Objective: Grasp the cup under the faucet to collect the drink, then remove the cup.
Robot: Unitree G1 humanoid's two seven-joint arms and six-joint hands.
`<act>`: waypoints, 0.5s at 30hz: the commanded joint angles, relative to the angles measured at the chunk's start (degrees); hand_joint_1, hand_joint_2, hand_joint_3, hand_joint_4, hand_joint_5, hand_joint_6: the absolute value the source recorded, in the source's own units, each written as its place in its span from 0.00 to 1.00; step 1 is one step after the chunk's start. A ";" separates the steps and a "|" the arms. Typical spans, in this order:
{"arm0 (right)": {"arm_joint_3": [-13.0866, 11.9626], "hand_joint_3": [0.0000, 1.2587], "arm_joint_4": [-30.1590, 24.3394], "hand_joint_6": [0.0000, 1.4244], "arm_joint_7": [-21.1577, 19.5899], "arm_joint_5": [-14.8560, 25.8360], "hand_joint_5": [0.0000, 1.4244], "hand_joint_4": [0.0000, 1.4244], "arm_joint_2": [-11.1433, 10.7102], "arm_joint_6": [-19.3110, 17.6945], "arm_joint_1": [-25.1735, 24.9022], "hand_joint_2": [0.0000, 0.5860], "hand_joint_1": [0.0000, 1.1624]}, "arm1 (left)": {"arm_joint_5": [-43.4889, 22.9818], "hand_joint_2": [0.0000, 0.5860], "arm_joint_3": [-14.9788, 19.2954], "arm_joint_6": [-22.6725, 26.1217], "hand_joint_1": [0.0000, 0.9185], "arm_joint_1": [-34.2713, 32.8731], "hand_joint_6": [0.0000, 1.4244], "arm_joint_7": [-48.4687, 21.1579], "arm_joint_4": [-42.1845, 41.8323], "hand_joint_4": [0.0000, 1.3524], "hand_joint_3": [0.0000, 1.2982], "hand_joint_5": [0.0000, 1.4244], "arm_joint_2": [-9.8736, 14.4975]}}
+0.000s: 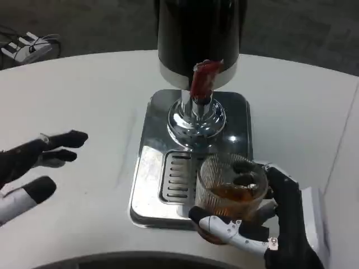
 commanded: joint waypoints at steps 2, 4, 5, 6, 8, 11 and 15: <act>3.35 0.82 -6.34 0.69 2.93 -2.21 0.78 0.83 3.77 -0.02 2.60 0.13 0.90 | 3.38 0.10 -1.70 -3.73 0.00 1.20 0.14 0.94 0.46 0.08 0.16 0.12 1.36; 3.17 0.82 -7.76 0.69 4.56 -2.59 0.78 0.83 2.98 0.26 3.04 0.13 0.90 | 4.26 0.10 -2.24 -4.22 0.00 1.33 0.14 1.39 0.12 0.07 0.15 0.11 1.24; 3.11 0.82 -8.40 0.69 5.46 -3.02 0.78 0.83 2.62 0.40 3.23 0.13 0.90 | 4.50 0.10 -2.43 -4.35 0.00 1.37 0.14 1.59 0.05 0.06 0.15 0.10 1.23; 3.03 0.82 -9.14 0.69 6.53 -3.24 0.78 0.83 1.98 0.51 3.52 0.13 0.90 | 4.97 0.10 -2.77 -4.29 0.00 1.40 0.13 1.94 -0.42 0.06 0.14 0.09 1.06; 2.77 0.82 -10.39 0.69 8.62 -3.72 0.78 0.83 1.10 0.65 4.18 0.13 0.90 | 5.51 0.10 -3.44 -4.32 0.00 1.42 0.12 2.62 -1.17 0.04 0.13 0.08 0.77; 2.36 0.82 -11.67 0.69 10.99 -4.20 0.79 0.83 0.30 0.52 5.08 0.14 0.90 | 6.20 0.10 -4.53 -4.50 0.00 1.74 0.11 3.55 -3.06 0.03 0.12 0.07 0.11; 1.78 0.82 -14.37 0.69 14.92 -5.16 0.79 0.83 -1.45 0.36 6.48 0.14 0.90 | 7.41 0.10 -5.89 -5.13 0.00 3.11 0.10 4.89 -6.15 0.00 0.11 0.04 -0.35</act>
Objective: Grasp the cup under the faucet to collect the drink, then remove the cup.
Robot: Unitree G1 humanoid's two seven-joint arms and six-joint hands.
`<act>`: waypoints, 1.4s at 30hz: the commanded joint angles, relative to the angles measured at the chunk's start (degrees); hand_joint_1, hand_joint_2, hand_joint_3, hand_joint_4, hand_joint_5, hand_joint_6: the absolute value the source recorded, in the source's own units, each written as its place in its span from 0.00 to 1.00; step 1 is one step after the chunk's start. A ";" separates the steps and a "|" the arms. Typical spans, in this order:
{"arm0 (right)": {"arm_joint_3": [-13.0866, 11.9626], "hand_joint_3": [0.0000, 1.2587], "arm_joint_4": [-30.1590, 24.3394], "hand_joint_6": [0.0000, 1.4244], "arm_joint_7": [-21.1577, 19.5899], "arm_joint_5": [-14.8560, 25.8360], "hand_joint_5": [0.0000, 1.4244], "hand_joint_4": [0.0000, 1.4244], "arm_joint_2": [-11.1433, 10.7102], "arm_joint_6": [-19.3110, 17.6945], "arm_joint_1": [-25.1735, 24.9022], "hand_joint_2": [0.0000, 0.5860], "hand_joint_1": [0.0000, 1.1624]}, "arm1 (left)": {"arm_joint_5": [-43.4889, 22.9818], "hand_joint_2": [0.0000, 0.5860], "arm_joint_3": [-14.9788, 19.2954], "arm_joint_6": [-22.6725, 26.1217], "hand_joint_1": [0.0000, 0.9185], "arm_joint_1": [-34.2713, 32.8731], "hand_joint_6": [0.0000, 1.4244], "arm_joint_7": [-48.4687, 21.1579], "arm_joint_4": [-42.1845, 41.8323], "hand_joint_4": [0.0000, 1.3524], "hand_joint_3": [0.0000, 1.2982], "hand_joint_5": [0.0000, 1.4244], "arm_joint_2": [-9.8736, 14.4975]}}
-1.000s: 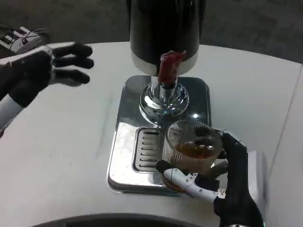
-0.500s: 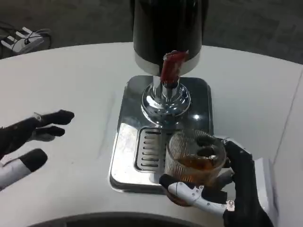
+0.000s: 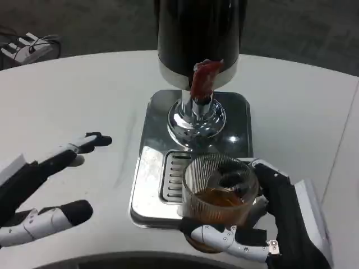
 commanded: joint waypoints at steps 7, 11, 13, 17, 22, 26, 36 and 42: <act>0.55 0.82 -8.64 0.69 7.80 -3.48 0.79 0.83 -0.23 -1.43 4.42 0.14 0.90 | 7.82 0.11 -1.00 -4.05 0.00 6.53 0.05 4.39 -8.77 0.00 0.05 0.00 -1.20; -0.09 0.82 -10.36 0.69 10.02 -4.05 0.79 0.83 -0.41 -1.83 5.33 0.14 0.90 | 10.64 0.10 -0.51 -5.31 0.00 10.20 0.04 5.59 -12.31 0.00 0.04 0.00 -1.53; -0.38 0.82 -11.51 0.69 11.14 -4.21 0.79 0.83 -0.83 -2.09 5.97 0.14 0.90 | 12.18 0.10 -0.31 -5.52 0.00 11.92 0.03 5.83 -13.89 0.00 0.02 0.00 -1.61; -0.80 0.82 -12.94 0.69 12.70 -4.71 0.79 0.83 -1.31 -2.68 7.22 0.14 0.90 | 16.22 0.10 -0.25 -6.14 0.00 15.51 0.00 6.64 -17.48 0.00 0.00 0.00 -2.35; -1.16 0.82 -14.27 0.69 14.28 -5.08 0.79 0.83 -1.42 -3.46 8.08 0.14 0.90 | 19.21 0.10 0.16 -7.05 0.00 17.75 0.00 7.26 -20.16 0.00 0.00 0.00 -2.27; -1.27 0.82 -15.46 0.69 15.39 -5.48 0.79 0.83 -1.76 -4.33 9.59 0.14 0.90 | 20.13 0.10 0.21 -8.74 0.00 19.40 0.00 7.01 -21.58 0.00 0.00 0.00 -1.79; -2.26 0.82 -16.42 0.69 16.46 -5.51 0.79 0.83 -2.03 -5.39 11.35 0.14 0.90 | 20.62 0.10 -0.39 -6.94 0.00 18.52 0.00 6.70 -21.88 0.00 0.00 0.00 -1.60; -3.04 0.82 -16.82 0.69 16.98 -5.22 0.80 0.83 -1.87 -5.49 11.37 0.14 0.90 | 20.65 0.10 -0.72 -6.13 0.00 18.29 0.00 6.65 -22.01 0.00 0.00 0.00 -1.56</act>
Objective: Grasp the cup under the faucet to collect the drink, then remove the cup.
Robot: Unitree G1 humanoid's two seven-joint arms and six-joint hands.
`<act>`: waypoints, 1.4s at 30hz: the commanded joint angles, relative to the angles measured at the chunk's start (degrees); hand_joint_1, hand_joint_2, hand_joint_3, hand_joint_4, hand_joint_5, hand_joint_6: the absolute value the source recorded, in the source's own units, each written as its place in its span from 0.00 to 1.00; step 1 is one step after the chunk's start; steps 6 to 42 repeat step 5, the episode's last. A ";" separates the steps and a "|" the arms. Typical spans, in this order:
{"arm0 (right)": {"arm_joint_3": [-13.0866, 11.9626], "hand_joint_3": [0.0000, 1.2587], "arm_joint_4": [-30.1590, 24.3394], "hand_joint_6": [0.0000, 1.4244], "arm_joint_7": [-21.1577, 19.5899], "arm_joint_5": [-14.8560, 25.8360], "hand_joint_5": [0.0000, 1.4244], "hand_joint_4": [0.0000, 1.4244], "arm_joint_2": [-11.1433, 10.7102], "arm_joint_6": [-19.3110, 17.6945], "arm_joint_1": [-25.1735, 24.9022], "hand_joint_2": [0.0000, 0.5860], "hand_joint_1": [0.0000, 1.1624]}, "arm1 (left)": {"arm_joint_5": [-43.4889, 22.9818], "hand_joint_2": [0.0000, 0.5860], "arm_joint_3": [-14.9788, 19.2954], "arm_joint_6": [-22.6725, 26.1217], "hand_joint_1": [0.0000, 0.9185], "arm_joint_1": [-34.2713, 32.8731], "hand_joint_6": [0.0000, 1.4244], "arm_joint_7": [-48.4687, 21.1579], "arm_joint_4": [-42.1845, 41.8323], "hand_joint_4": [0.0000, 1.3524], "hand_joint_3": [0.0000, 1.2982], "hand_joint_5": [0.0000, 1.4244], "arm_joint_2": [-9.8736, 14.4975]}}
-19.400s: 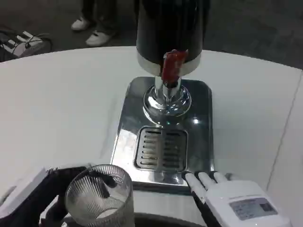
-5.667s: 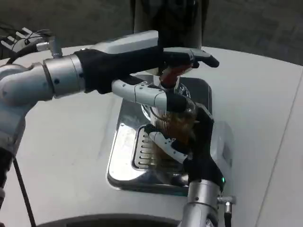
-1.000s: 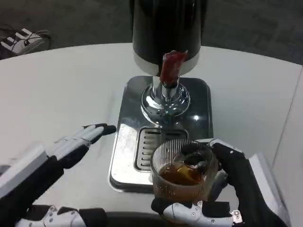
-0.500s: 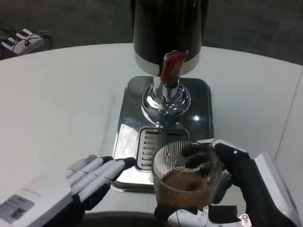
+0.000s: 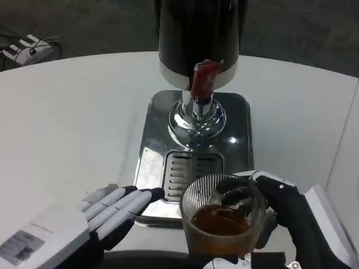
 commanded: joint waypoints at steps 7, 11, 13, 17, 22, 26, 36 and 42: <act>1.11 0.82 -2.94 0.69 0.05 0.33 0.80 0.83 1.77 -2.60 1.10 0.14 0.90 | 0.93 0.10 -0.55 1.04 0.00 0.02 0.00 0.04 -0.41 0.00 0.00 0.00 0.68; 1.11 0.82 -2.94 0.69 0.05 0.33 0.80 0.83 1.77 -2.60 1.10 0.14 0.90 | 0.93 0.10 -0.55 1.04 0.00 0.02 0.00 0.04 -0.41 0.00 0.00 0.00 0.68; 1.11 0.82 -2.94 0.69 0.05 0.33 0.80 0.83 1.77 -2.60 1.10 0.14 0.90 | 0.93 0.10 -0.55 1.04 0.00 0.02 0.00 0.04 -0.41 0.00 0.00 0.00 0.68; 1.11 0.82 -2.94 0.69 0.05 0.33 0.80 0.83 1.77 -2.60 1.10 0.14 0.90 | 0.93 0.10 -0.55 1.04 0.00 0.02 0.00 0.04 -0.41 0.00 0.00 0.00 0.68; 1.11 0.82 -2.94 0.69 0.05 0.33 0.80 0.83 1.77 -2.60 1.10 0.14 0.90 | 0.93 0.10 -0.55 1.04 0.00 0.02 0.00 0.04 -0.41 0.00 0.00 0.00 0.68; 1.11 0.82 -2.94 0.69 0.05 0.33 0.80 0.83 1.77 -2.60 1.10 0.14 0.90 | 0.93 0.10 -0.55 1.04 0.00 0.02 0.00 0.04 -0.41 0.00 0.00 0.00 0.68; 1.11 0.82 -2.94 0.69 0.05 0.33 0.80 0.83 1.77 -2.60 1.10 0.14 0.90 | 0.93 0.10 -0.55 1.04 0.00 0.02 0.00 0.04 -0.41 0.00 0.00 0.00 0.68; 1.11 0.82 -2.94 0.69 0.05 0.33 0.80 0.83 1.77 -2.60 1.10 0.14 0.90 | 0.93 0.10 -0.55 1.04 0.00 0.02 0.00 0.04 -0.41 0.00 0.00 0.00 0.68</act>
